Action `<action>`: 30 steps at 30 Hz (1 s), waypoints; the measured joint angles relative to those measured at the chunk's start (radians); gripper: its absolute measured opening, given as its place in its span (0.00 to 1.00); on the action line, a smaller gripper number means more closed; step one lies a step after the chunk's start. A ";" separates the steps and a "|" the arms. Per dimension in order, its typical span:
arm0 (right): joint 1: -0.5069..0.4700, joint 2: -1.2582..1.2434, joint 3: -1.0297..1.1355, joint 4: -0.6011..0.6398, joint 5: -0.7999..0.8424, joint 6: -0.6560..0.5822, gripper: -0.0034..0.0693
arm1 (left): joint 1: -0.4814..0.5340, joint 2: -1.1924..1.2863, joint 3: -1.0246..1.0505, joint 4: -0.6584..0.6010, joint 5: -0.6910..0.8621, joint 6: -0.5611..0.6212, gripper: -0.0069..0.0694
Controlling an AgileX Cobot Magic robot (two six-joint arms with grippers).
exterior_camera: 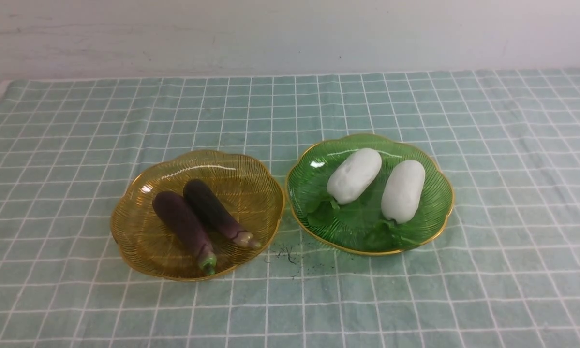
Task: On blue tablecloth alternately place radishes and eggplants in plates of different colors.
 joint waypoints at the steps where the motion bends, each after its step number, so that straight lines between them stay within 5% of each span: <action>1: 0.000 0.001 0.017 0.000 0.008 0.030 0.03 | 0.000 0.000 0.000 0.000 0.001 0.000 0.08; 7: 0.000 0.001 0.019 0.000 -0.002 0.138 0.03 | 0.000 0.000 0.000 0.000 0.001 0.000 0.08; 30: 0.000 0.001 0.019 -0.002 -0.002 0.147 0.03 | 0.000 0.000 0.000 0.000 0.001 0.000 0.08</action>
